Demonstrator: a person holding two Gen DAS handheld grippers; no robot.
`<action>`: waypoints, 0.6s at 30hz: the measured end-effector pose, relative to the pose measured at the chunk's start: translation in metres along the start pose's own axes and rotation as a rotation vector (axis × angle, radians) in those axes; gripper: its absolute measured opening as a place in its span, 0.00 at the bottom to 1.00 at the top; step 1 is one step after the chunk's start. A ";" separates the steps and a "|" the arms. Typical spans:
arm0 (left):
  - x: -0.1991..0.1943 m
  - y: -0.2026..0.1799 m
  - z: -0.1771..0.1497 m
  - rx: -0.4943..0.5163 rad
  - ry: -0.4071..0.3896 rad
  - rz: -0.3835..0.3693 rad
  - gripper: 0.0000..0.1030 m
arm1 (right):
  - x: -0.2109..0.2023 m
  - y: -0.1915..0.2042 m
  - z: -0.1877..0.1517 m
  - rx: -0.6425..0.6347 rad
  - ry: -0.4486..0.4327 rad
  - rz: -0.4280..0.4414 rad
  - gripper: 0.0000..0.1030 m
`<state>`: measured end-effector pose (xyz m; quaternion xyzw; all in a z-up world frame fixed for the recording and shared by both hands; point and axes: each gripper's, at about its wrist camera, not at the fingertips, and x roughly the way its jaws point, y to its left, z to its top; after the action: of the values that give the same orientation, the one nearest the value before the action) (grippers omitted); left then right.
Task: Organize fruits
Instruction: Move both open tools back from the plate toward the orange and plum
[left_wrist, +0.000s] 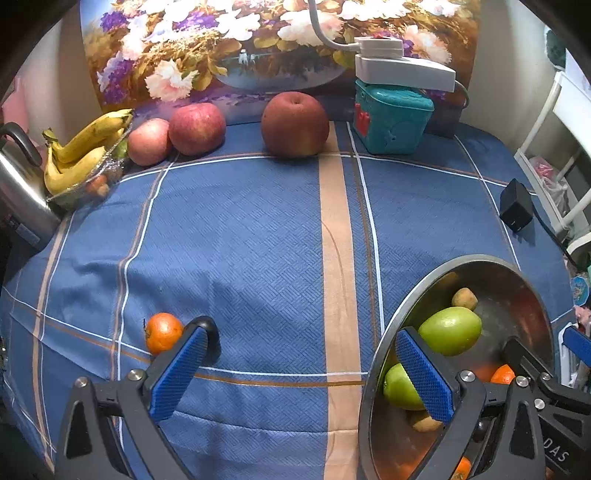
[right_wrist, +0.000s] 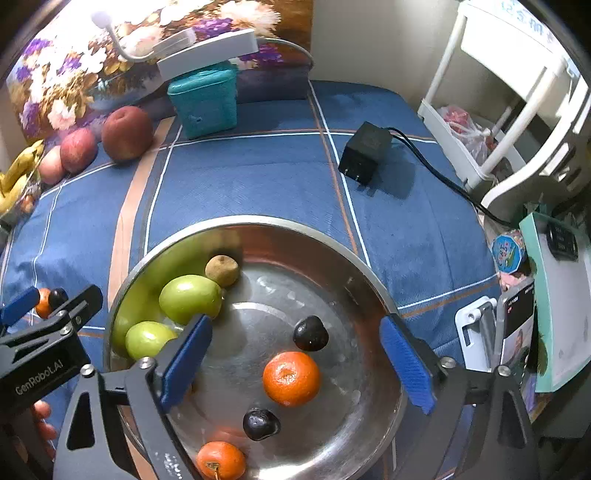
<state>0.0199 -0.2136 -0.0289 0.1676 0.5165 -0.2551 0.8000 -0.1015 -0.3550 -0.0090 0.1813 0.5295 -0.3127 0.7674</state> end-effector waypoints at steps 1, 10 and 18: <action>0.000 0.000 0.000 0.000 0.000 0.000 1.00 | 0.000 0.000 0.000 -0.002 -0.003 0.001 0.91; -0.004 -0.002 -0.002 0.017 -0.002 0.002 1.00 | -0.004 -0.003 0.000 0.027 -0.025 0.015 0.91; -0.009 -0.004 -0.006 0.048 0.014 -0.012 1.00 | -0.004 -0.002 -0.002 0.016 -0.013 0.002 0.91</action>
<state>0.0103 -0.2110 -0.0236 0.1854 0.5167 -0.2711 0.7907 -0.1050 -0.3544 -0.0055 0.1856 0.5220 -0.3174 0.7696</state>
